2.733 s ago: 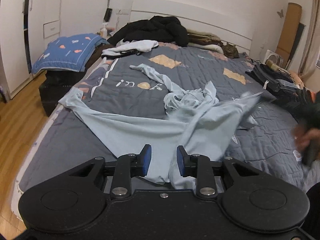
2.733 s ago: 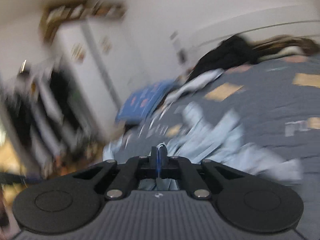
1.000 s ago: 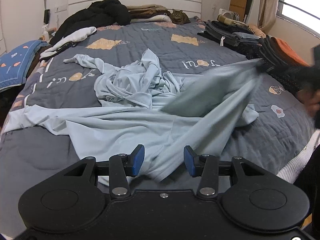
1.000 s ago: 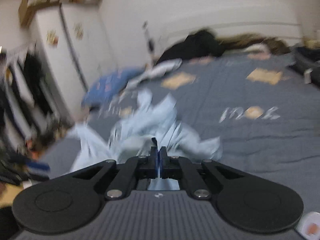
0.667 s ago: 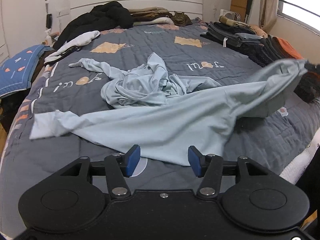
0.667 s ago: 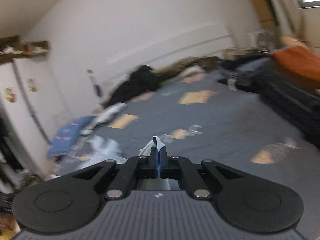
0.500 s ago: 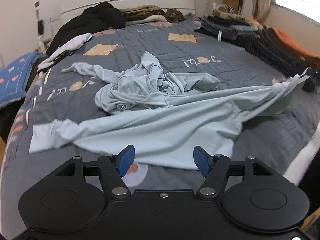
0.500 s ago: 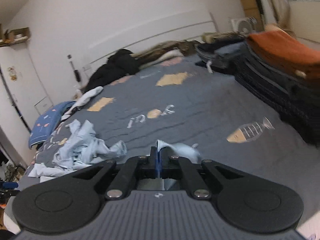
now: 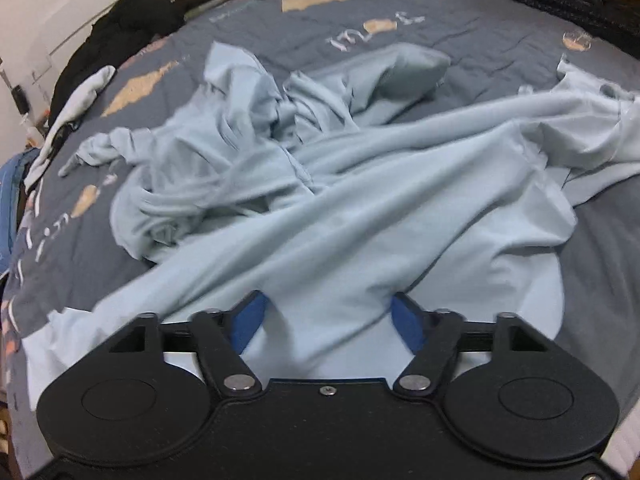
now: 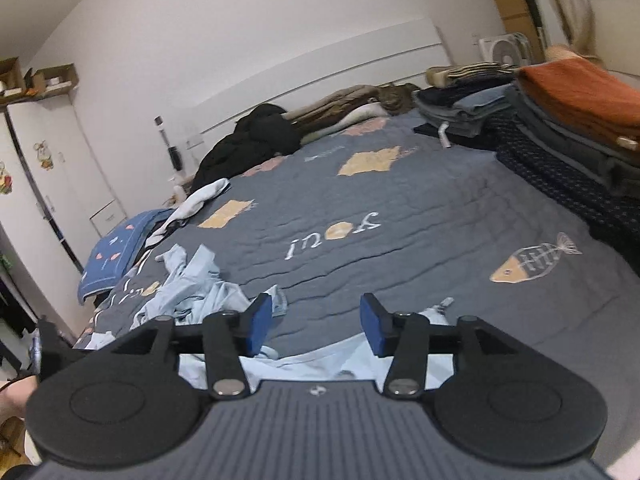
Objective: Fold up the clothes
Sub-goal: 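Grasp the garment edge with the right gripper and spread it across the bed, then grasp a fold of the light-blue garment with the left gripper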
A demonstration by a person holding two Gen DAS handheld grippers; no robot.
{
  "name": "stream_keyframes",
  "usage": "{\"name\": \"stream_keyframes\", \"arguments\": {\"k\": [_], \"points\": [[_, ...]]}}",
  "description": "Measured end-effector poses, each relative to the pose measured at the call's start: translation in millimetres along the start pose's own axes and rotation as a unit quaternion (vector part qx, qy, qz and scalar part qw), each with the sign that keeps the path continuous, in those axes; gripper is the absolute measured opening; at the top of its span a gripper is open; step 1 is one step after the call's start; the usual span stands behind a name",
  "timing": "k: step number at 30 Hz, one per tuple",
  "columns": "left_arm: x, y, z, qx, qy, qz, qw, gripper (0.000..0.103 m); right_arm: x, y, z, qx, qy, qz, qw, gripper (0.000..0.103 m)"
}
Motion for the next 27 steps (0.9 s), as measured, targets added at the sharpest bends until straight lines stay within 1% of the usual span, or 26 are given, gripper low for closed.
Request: {"name": "stream_keyframes", "arguments": {"k": [1, 2, 3, 5, 6, 8, 9, 11, 13, 14, 16, 17, 19, 21, 22, 23, 24, 25, 27], "points": [[2, 2, 3, 0.026, 0.007, -0.026, 0.9993, 0.015, 0, 4, 5, -0.007, 0.001, 0.003, 1.0, 0.05], [4, 3, 3, 0.041, 0.007, -0.045, 0.9981, 0.008, 0, 8, 11, -0.013, 0.002, 0.006, 1.0, 0.05], [5, 4, 0, 0.047, 0.002, -0.059, 0.9971, 0.004, 0, 13, 16, -0.022, 0.001, 0.01, 1.0, 0.05], [9, 0, -14, 0.061, -0.011, -0.067, 0.9959, 0.002, -1, 23, 25, -0.037, 0.0, 0.009, 0.999, 0.05], [11, -7, -27, 0.077, -0.021, -0.065, 0.9947, 0.002, -2, 29, 29, -0.044, 0.0, 0.007, 0.999, 0.05], [16, -27, -59, 0.129, -0.04, -0.053, 0.9894, 0.002, -3, 39, 36, -0.06, 0.0, 0.001, 0.998, 0.05], [19, -42, -76, 0.162, -0.047, -0.045, 0.9847, 0.001, -3, 43, 39, -0.067, 0.0, -0.001, 0.998, 0.05], [26, -72, -111, 0.226, -0.06, -0.028, 0.9718, 0.001, -1, 50, 44, -0.076, 0.005, -0.005, 0.997, 0.051], [32, -107, -141, 0.296, -0.067, -0.015, 0.9528, 0.001, 3, 53, 50, -0.084, 0.012, -0.005, 0.996, 0.051], [34, -124, -148, 0.317, -0.066, -0.01, 0.9461, 0.002, 6, 54, 52, -0.087, 0.015, -0.003, 0.996, 0.051], [37, -154, -155, 0.349, -0.058, -0.001, 0.9354, 0.002, 11, 55, 56, -0.094, 0.019, 0.001, 0.995, 0.051], [36, -163, -156, 0.352, -0.054, 0.005, 0.9343, 0.003, 14, 53, 57, -0.095, 0.021, 0.003, 0.995, 0.051], [33, -172, -155, 0.342, -0.048, 0.021, 0.9382, 0.004, 21, 51, 61, -0.097, 0.025, 0.007, 0.995, 0.051], [27, -166, -157, 0.328, -0.054, 0.02, 0.943, 0.009, 29, 48, 65, -0.092, 0.035, 0.005, 0.995, 0.051], [24, -156, -159, 0.313, -0.062, 0.015, 0.9474, 0.022, 33, 47, 67, -0.087, 0.043, 0.002, 0.995, 0.051], [20, -144, -161, 0.296, -0.071, 0.011, 0.9525, 0.041, 36, 48, 68, -0.082, 0.048, -0.007, 0.995, 0.051], [17, -129, -162, 0.27, -0.082, 0.005, 0.9594, 0.05, 40, 50, 68, -0.081, 0.054, -0.022, 0.995, 0.051], [15, -110, -158, 0.244, -0.087, -0.011, 0.9657, 0.058, 42, 54, 69, -0.083, 0.059, -0.033, 0.994, 0.051], [11, -72, -142, 0.202, -0.086, -0.058, 0.9738, 0.058, 47, 65, 69, -0.103, 0.069, -0.053, 0.991, 0.051]]}}
Point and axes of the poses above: each gripper's, at about its wrist camera, not at the fingertips, and z roughly the way its jaws point, y to its left, x to its underside, the point moved 2 cm from there along z, roughly the way its jaws point
